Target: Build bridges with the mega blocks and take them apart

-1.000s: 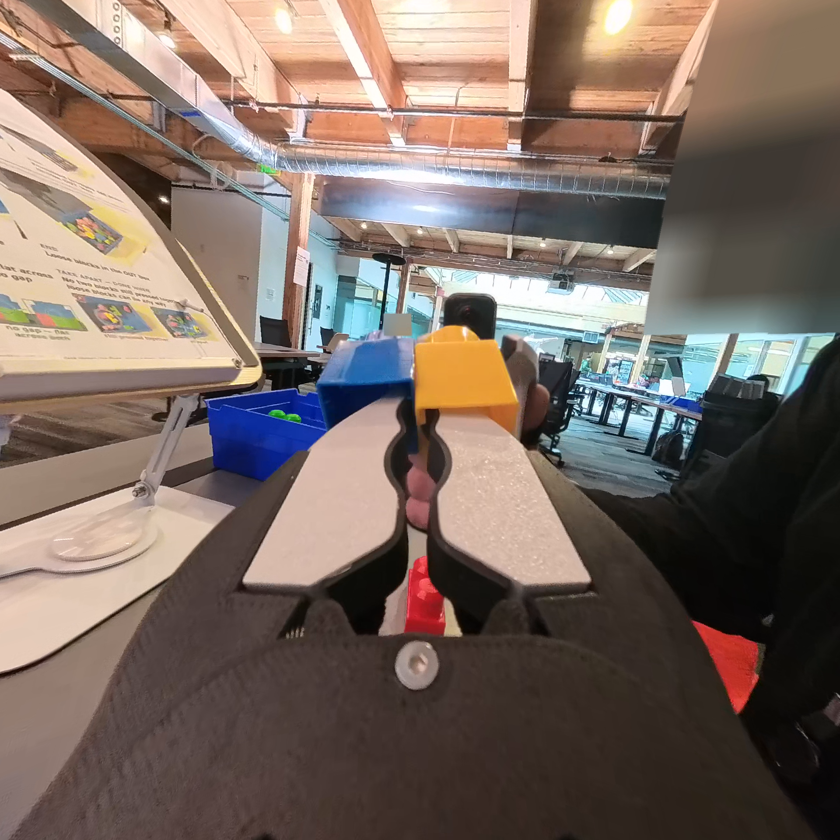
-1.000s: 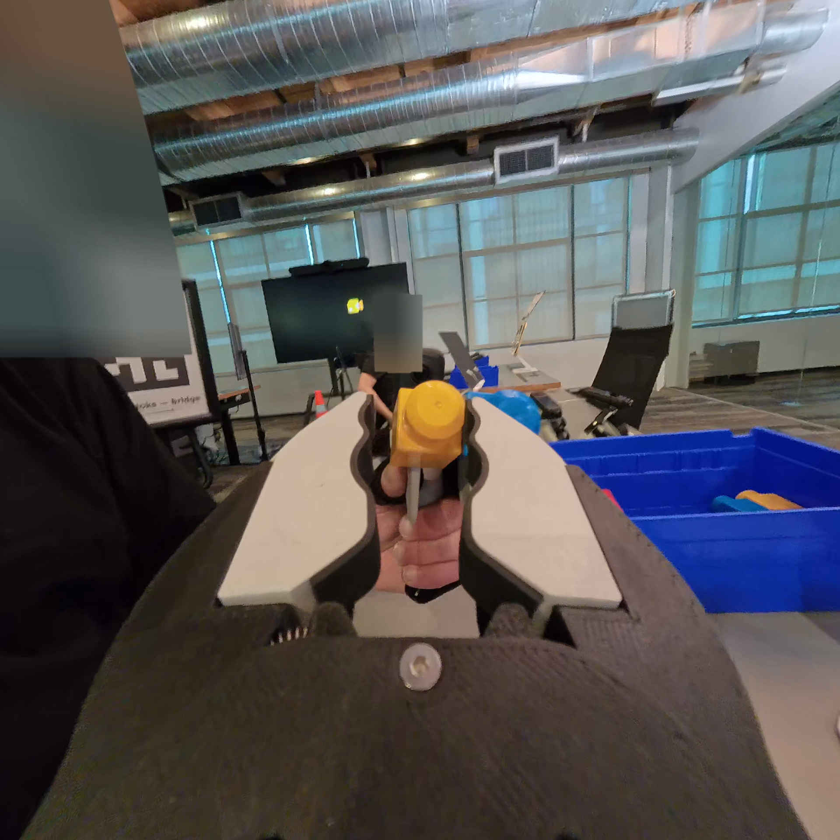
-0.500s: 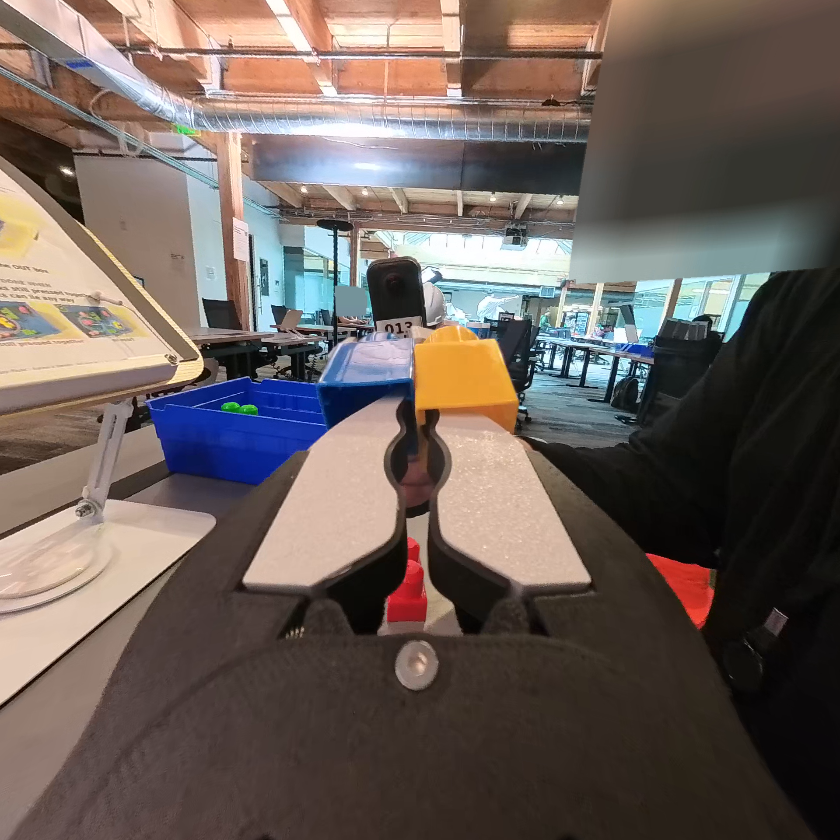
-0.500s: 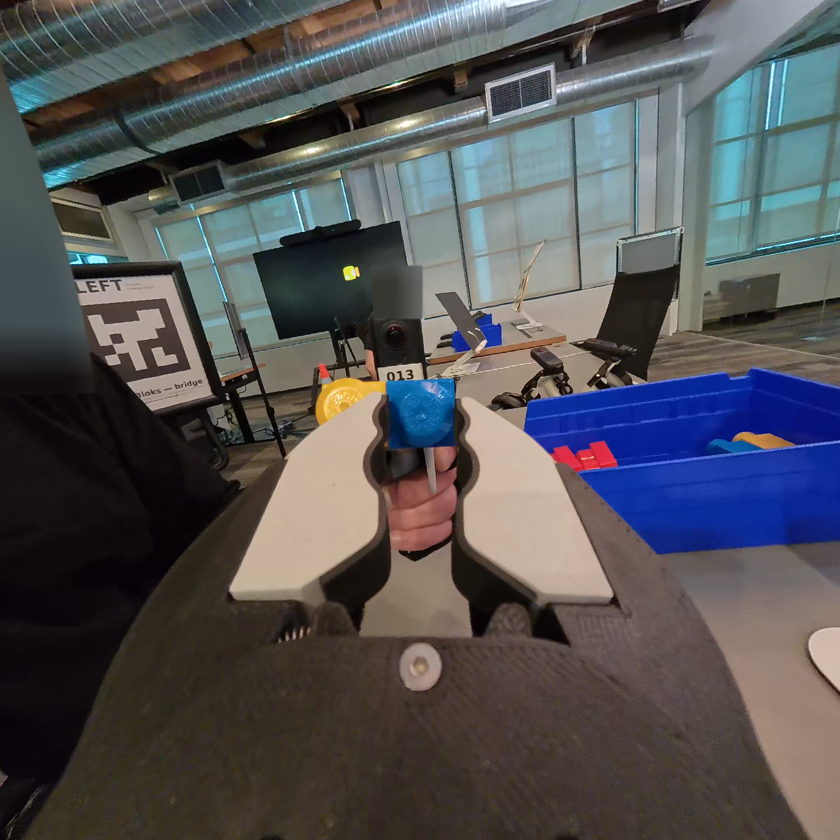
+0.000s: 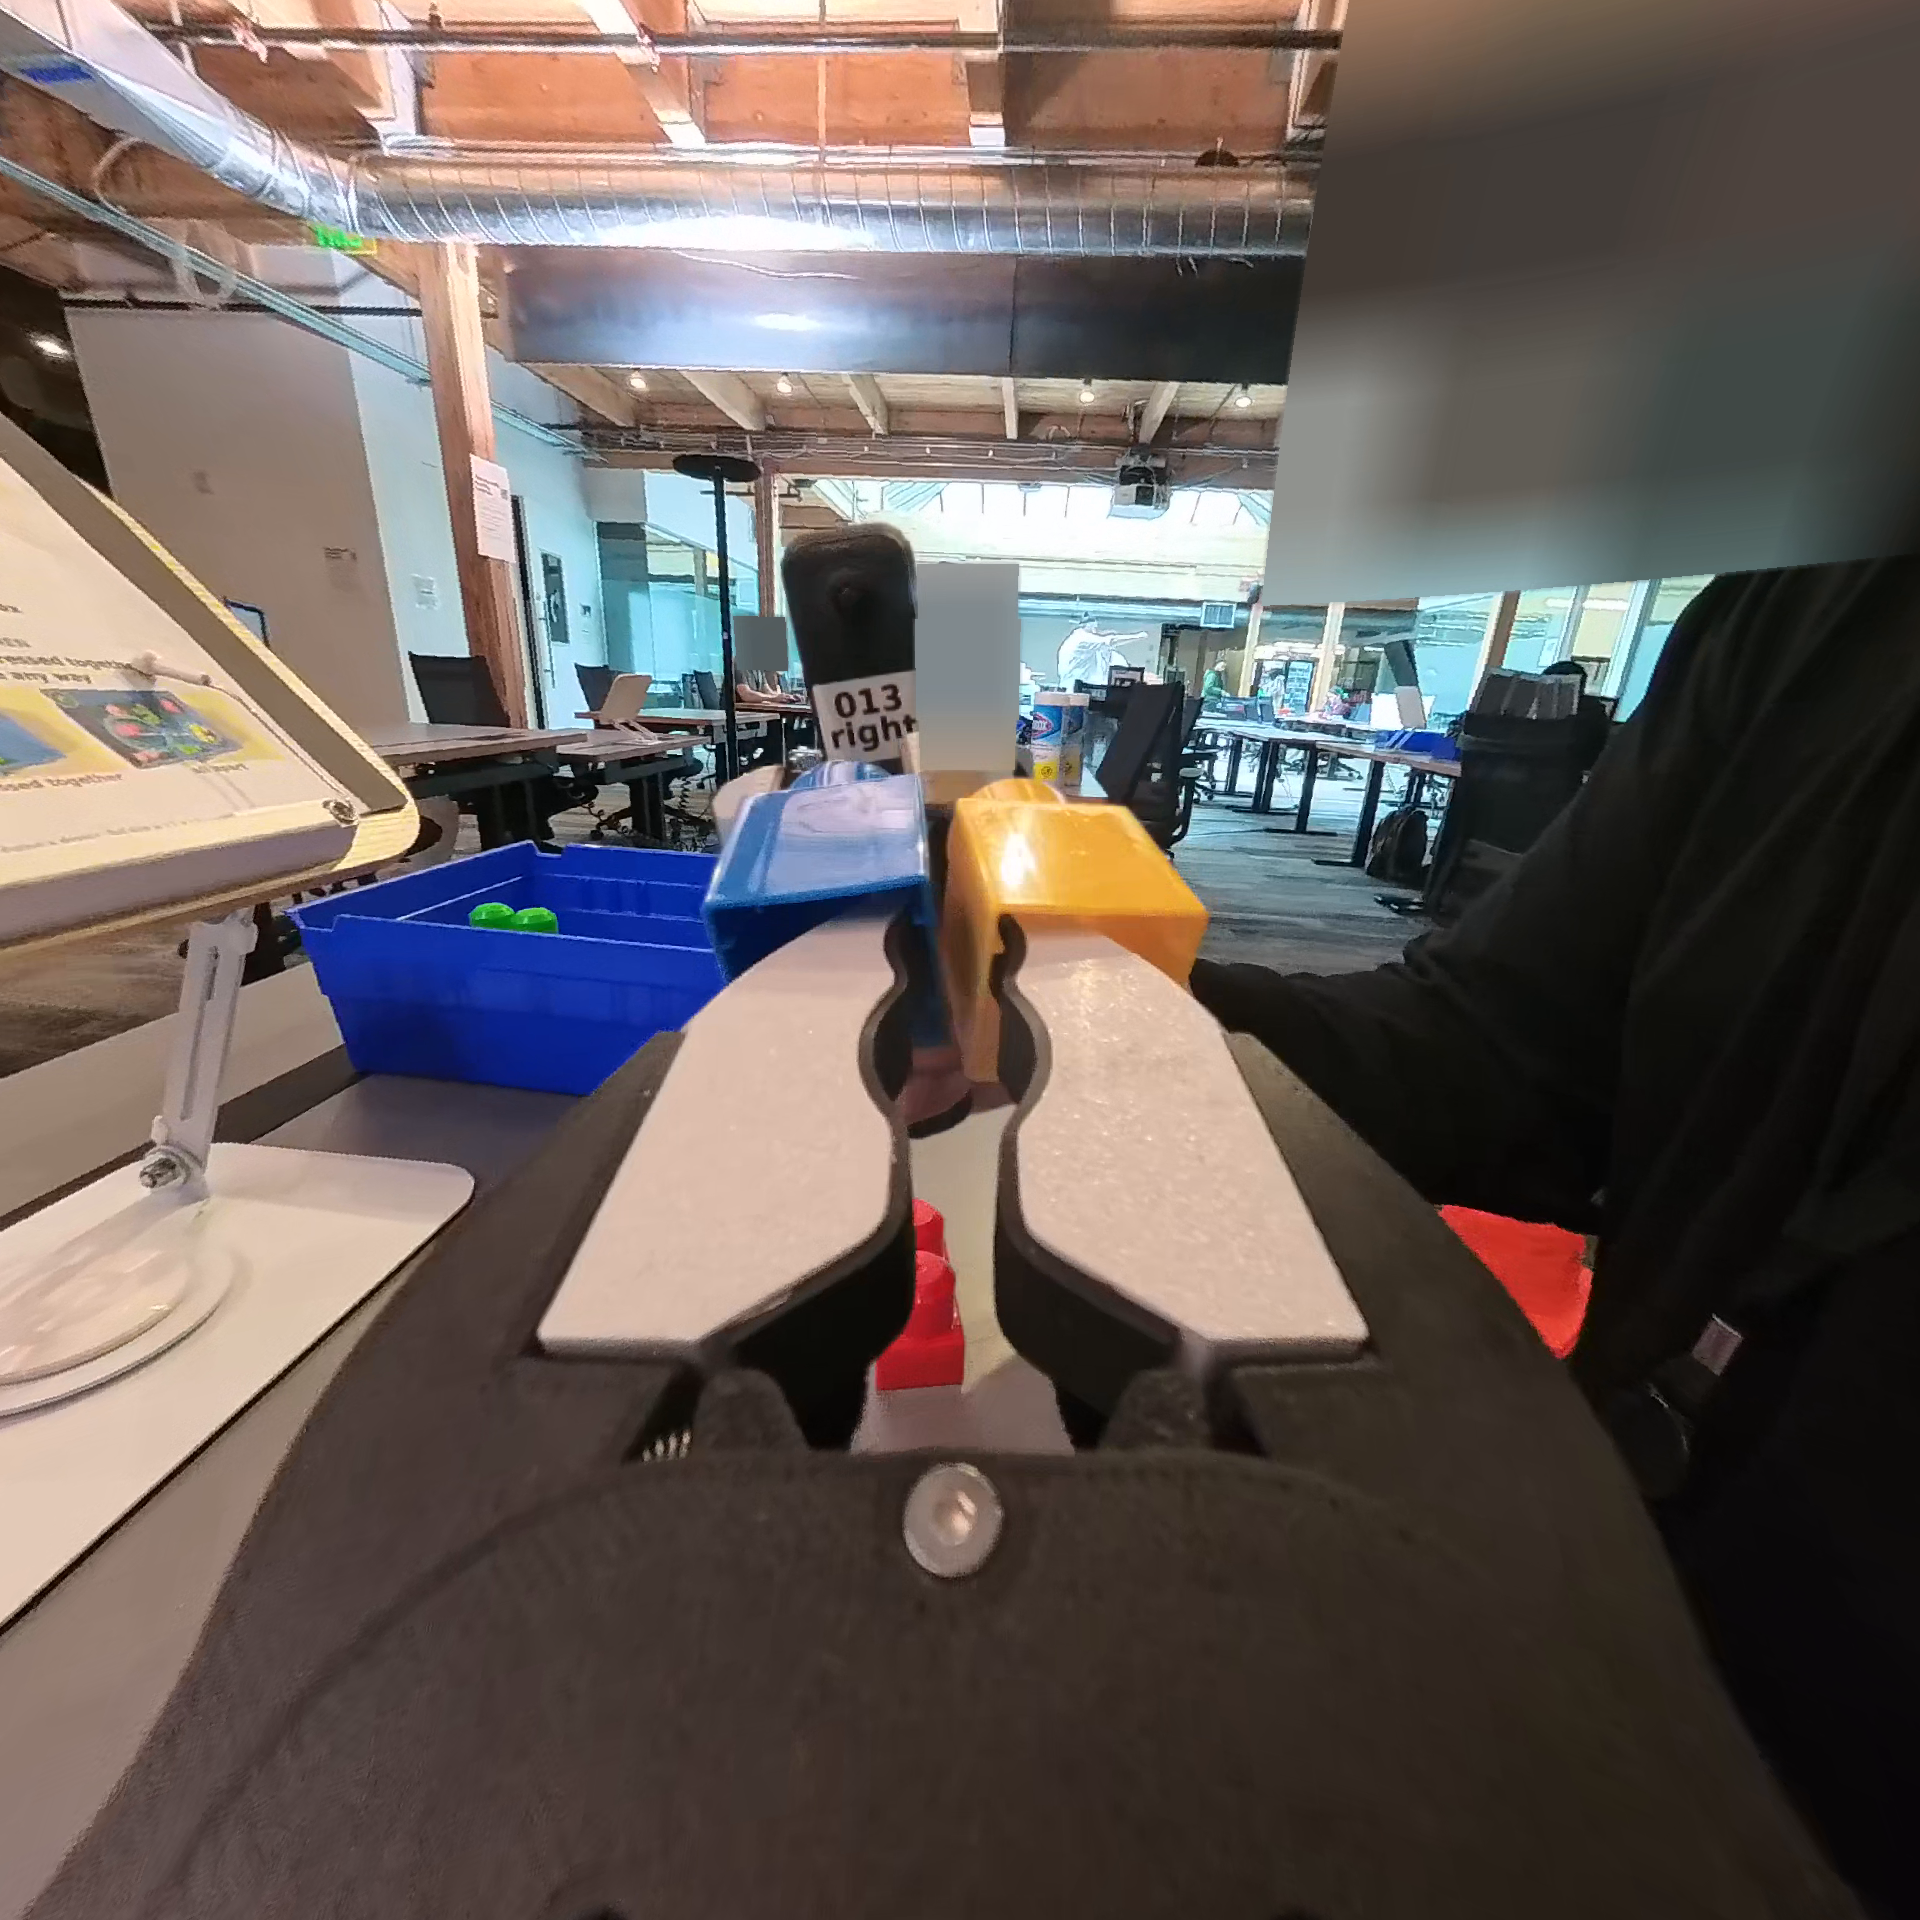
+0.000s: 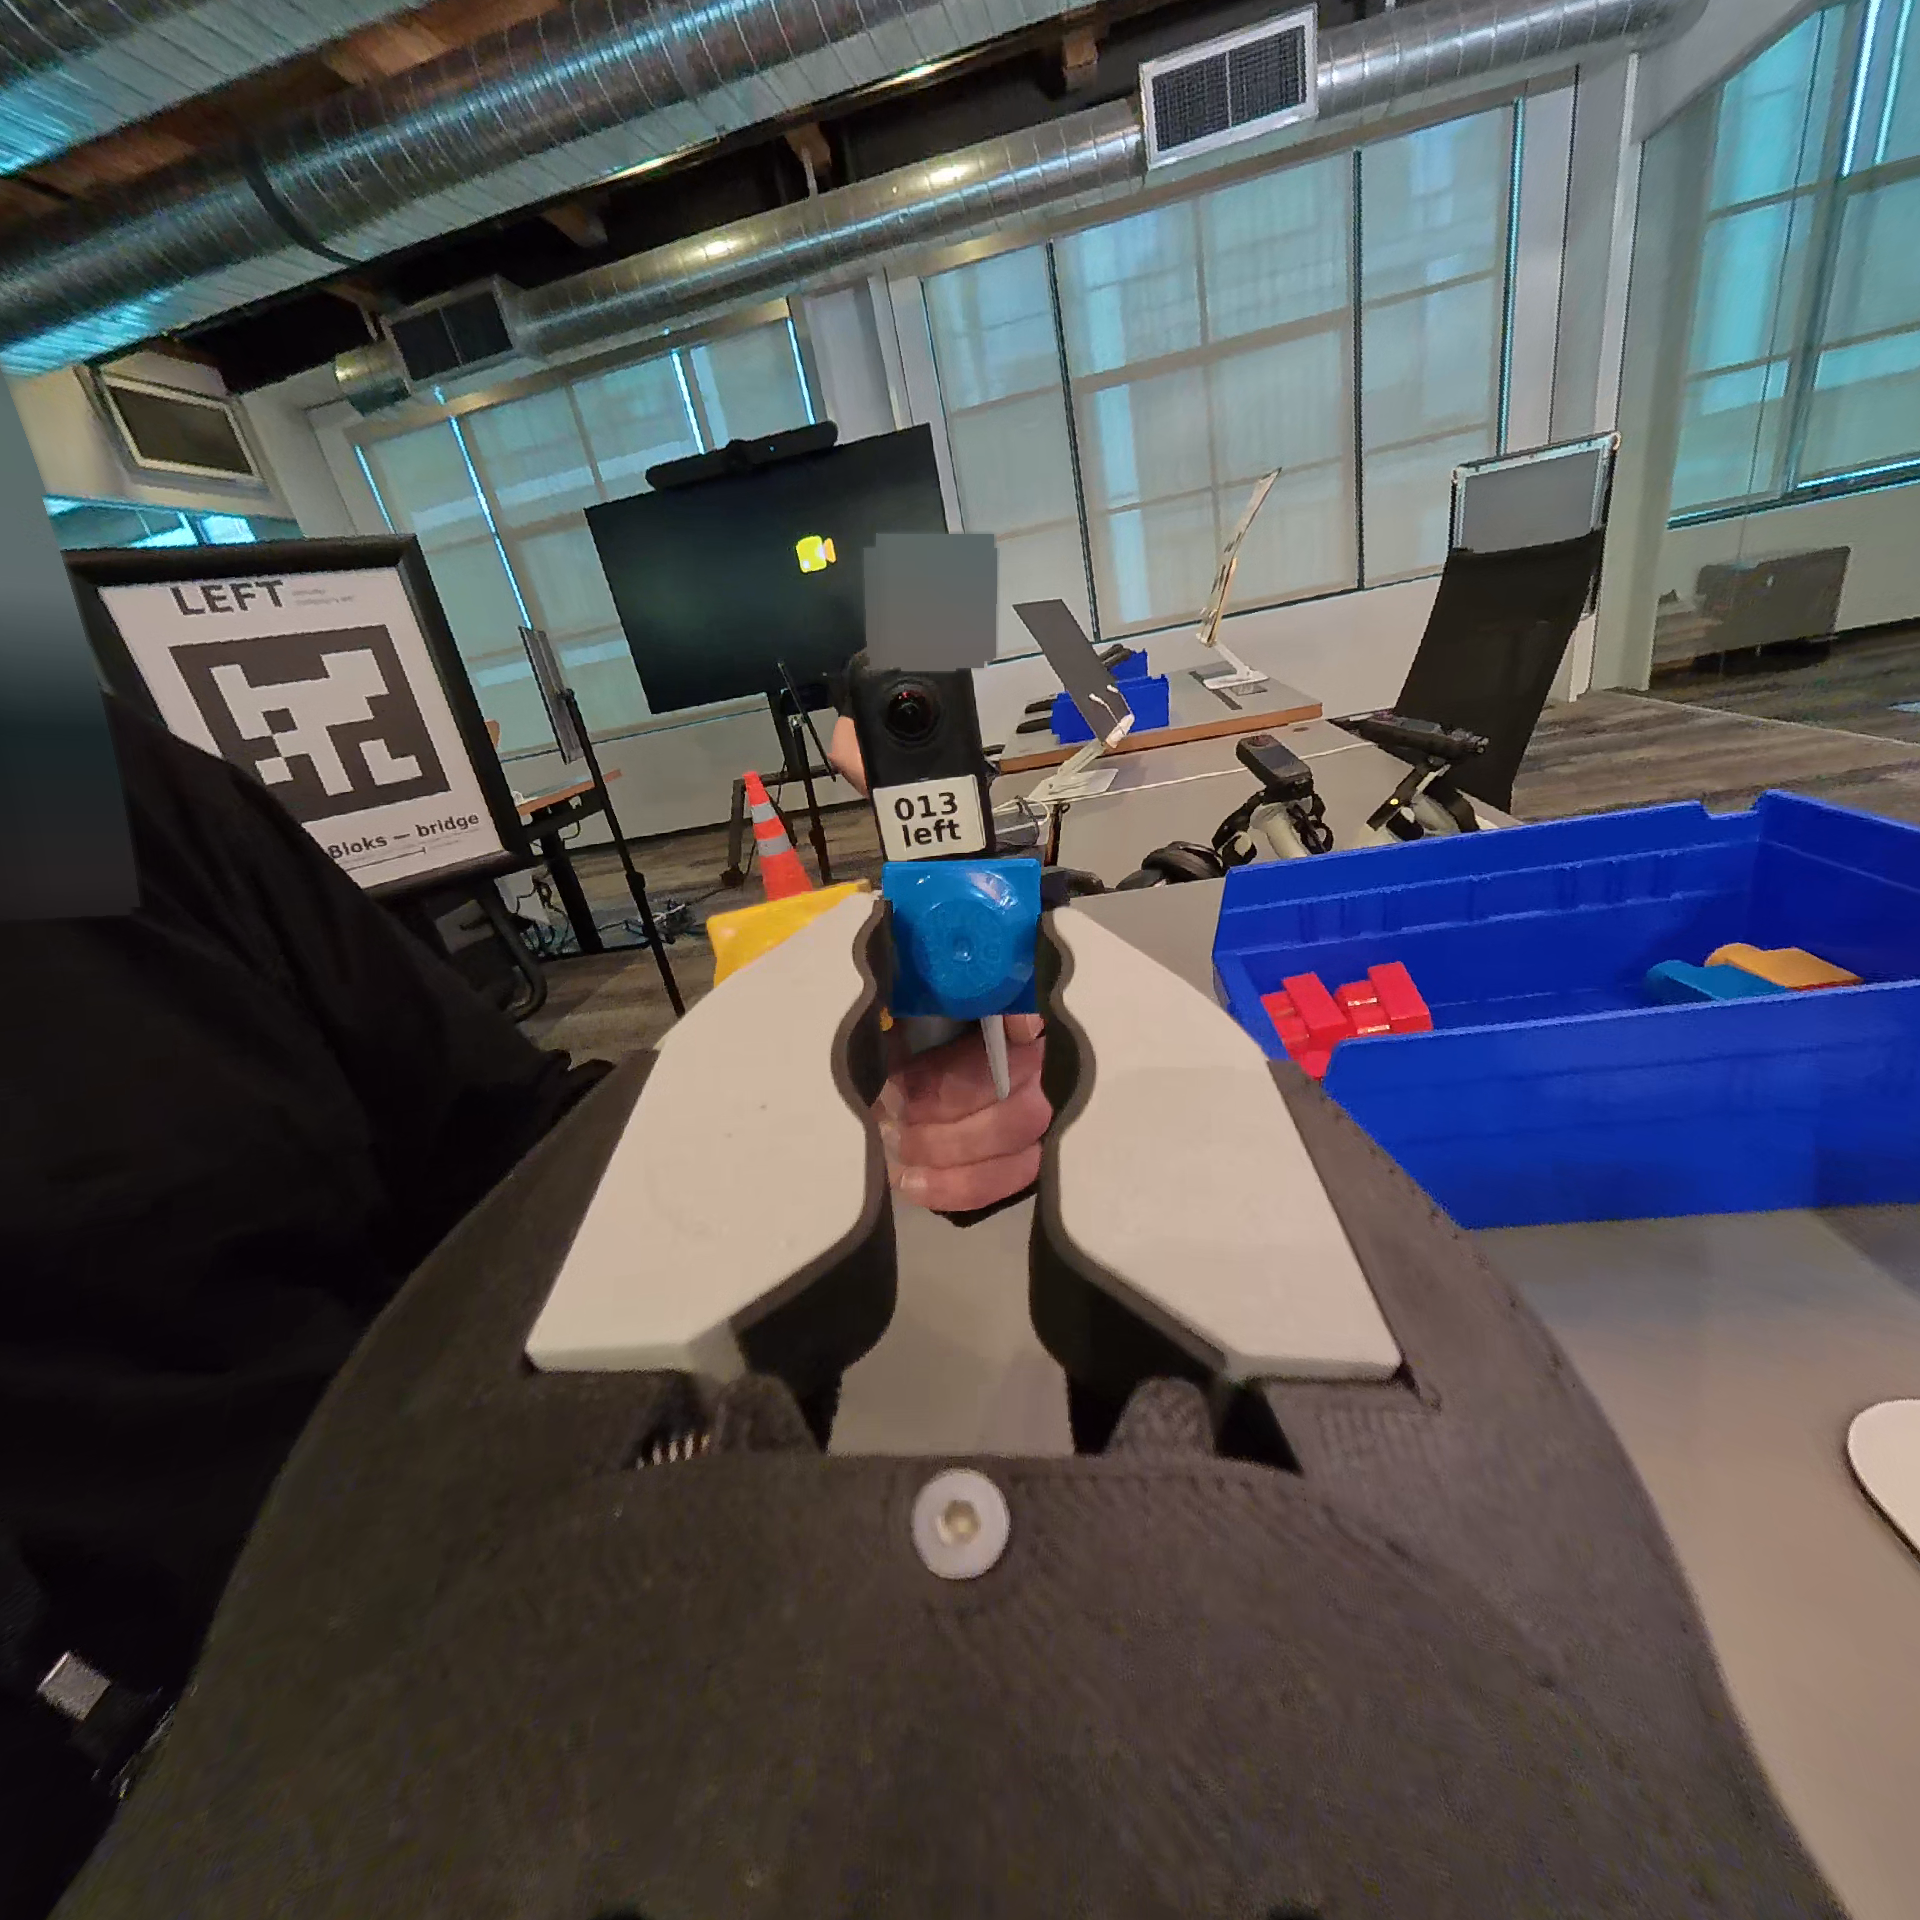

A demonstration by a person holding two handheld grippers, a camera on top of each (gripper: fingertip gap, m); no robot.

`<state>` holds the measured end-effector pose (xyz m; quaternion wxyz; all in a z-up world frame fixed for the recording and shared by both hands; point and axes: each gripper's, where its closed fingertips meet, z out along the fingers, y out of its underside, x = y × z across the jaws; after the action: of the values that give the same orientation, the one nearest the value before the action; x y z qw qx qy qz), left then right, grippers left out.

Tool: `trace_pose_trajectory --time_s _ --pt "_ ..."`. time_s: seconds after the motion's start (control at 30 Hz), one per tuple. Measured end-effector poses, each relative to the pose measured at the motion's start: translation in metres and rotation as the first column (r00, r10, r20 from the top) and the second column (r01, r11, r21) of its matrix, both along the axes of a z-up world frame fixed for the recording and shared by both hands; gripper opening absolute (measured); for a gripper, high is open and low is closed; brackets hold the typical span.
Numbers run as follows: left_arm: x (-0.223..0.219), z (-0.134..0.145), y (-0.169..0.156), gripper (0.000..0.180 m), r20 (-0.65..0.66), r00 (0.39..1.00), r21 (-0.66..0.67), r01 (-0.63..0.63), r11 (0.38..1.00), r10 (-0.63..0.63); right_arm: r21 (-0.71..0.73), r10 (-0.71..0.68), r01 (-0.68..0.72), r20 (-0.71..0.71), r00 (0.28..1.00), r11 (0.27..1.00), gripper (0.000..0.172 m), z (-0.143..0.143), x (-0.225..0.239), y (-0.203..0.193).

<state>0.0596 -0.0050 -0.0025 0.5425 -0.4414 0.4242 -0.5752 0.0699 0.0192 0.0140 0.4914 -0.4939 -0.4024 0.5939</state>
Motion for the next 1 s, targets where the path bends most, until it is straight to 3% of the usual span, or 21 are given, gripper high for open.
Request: trace_pose_trajectory --time_s 0.07,0.5,0.77,0.87,1.0 --pt "-0.001 -0.001 0.002 0.004 -0.003 1.0 0.005 -0.014 1.0 0.014 0.011 0.003 -0.003 0.016 1.0 1.0 0.026 0.0 -0.001 -0.002" --pt "0.004 -0.005 0.002 0.005 0.002 1.0 -0.032 0.003 0.999 -0.003 -0.006 0.025 -0.024 0.075 0.997 1.0 0.026 -0.005 0.003 -0.002" --pt "0.002 -0.004 0.009 0.002 0.069 0.997 -0.14 0.034 0.99 -0.025 -0.02 -0.011 0.012 0.073 0.997 1.0 0.026 -0.005 0.003 0.005" --pt "-0.002 -0.001 0.007 0.002 0.105 0.993 -0.142 0.061 0.988 -0.047 -0.035 -0.029 0.03 0.013 0.999 0.999 0.02 0.004 0.01 0.008" --pt "0.001 -0.002 0.003 0.002 0.066 0.997 -0.086 0.043 0.995 -0.037 -0.02 -0.007 0.008 0.034 0.999 1.0 0.0 0.003 0.01 0.004"
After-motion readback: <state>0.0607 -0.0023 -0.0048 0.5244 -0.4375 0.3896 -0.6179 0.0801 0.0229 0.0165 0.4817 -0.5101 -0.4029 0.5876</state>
